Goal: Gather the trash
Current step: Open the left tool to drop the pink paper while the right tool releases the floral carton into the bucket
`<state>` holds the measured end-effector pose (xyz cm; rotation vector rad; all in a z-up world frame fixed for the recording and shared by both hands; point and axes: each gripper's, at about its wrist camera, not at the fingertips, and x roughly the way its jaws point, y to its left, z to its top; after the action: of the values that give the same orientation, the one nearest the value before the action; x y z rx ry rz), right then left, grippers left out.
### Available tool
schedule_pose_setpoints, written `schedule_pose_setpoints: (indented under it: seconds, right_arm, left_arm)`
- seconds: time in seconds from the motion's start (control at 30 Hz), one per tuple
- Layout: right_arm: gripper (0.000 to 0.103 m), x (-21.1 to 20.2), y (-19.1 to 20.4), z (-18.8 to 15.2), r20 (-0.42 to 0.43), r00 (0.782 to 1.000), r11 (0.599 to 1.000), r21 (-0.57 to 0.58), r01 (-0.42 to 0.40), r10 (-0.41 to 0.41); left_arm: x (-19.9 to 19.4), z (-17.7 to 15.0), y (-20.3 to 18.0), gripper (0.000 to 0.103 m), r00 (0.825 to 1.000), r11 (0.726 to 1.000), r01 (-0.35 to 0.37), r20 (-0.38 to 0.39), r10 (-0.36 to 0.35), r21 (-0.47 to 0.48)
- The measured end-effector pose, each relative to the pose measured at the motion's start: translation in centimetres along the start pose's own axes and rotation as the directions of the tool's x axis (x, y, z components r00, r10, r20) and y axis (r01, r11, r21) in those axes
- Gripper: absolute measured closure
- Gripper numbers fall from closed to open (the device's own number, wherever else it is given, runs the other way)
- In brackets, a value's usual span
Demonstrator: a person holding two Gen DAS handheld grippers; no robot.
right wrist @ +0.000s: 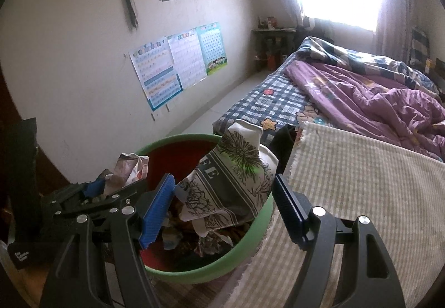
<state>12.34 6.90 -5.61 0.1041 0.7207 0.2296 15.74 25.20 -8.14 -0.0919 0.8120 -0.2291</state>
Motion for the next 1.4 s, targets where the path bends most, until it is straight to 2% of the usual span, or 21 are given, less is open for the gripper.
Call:
schedule_pose_setpoints:
  seconds: [0.73, 1.4]
  right_arm:
    - [0.033, 3.2, -0.2, 0.1, -0.067, 0.997, 0.998, -0.056, -0.035, 0.031]
    - [0.033, 4.1, 0.4, -0.1, -0.089, 0.995, 0.996, -0.076, -0.050, 0.044]
  left_arm:
    - [3.7, 0.0, 0.9, 0.046, 0.996, 1.000, 0.015, -0.085, -0.014, 0.009]
    - [4.3, -0.1, 1.1, 0.045, 0.995, 1.000, -0.004, -0.098, 0.004, 0.002]
